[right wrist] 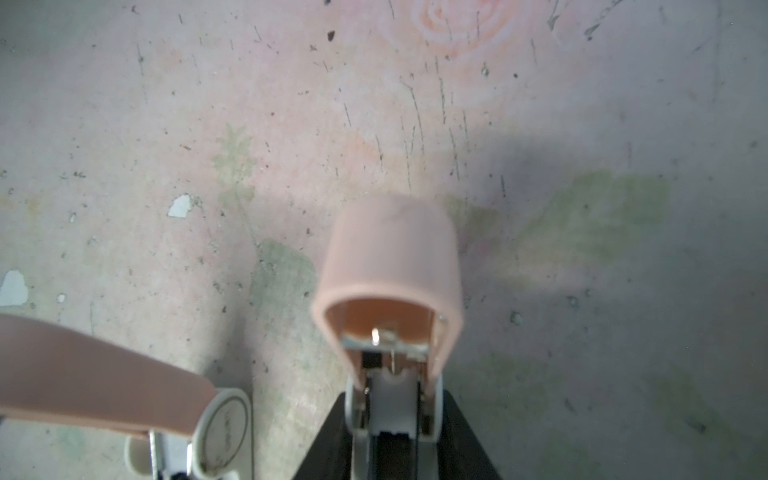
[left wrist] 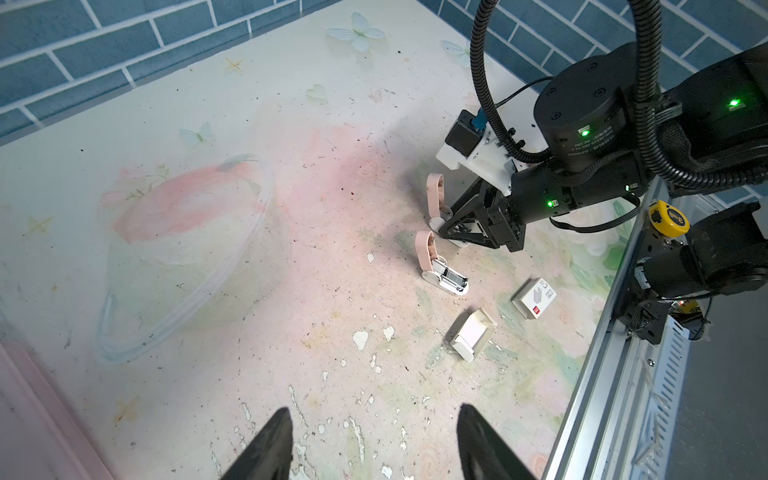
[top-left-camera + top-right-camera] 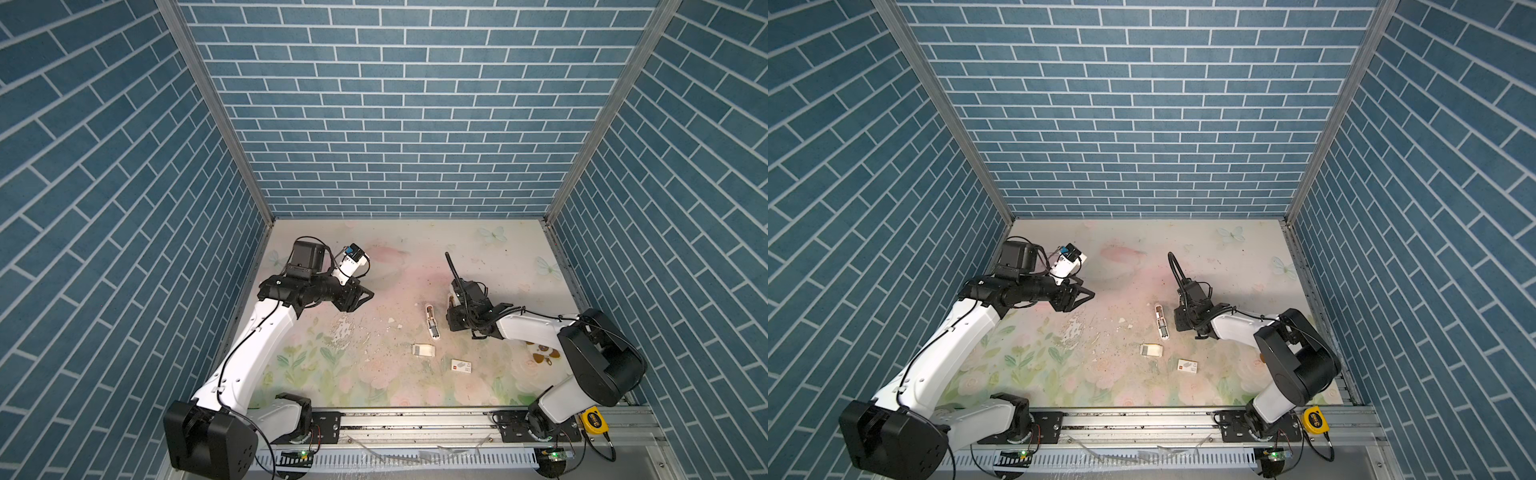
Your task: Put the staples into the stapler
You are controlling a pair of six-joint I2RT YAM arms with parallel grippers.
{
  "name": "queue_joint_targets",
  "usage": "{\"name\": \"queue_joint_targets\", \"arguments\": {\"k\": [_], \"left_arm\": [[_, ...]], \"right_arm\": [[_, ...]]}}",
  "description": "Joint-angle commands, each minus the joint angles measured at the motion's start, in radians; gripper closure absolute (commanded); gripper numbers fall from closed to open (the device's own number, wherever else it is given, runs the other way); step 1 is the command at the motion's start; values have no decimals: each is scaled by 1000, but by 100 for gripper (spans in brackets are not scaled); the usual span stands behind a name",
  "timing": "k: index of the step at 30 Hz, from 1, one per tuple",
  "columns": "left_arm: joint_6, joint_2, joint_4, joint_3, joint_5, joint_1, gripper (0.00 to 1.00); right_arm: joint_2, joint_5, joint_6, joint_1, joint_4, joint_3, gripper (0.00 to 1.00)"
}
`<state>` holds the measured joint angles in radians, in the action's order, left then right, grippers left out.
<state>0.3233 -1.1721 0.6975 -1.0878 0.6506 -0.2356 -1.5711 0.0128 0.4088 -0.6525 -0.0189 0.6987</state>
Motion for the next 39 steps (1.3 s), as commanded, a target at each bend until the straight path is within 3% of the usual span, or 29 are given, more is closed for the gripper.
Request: {"name": "queue_joint_targets", "arguments": {"k": [1, 13, 24, 31, 39], "left_arm": [[5, 10, -4, 6, 0, 6, 35], [4, 18, -1, 8, 0, 7, 35], [2, 26, 3, 4, 2, 7, 35], [-3, 31, 2, -1, 8, 7, 35], [2, 6, 0, -15, 14, 7, 35]], "right_arm": [[-12, -27, -36, 2, -41, 19, 67], [19, -18, -19, -12, -38, -8, 60], [158, 23, 9, -15, -114, -6, 57], [352, 69, 141, -48, -251, -39, 59], [424, 166, 390, -260, -409, 31, 62]]}}
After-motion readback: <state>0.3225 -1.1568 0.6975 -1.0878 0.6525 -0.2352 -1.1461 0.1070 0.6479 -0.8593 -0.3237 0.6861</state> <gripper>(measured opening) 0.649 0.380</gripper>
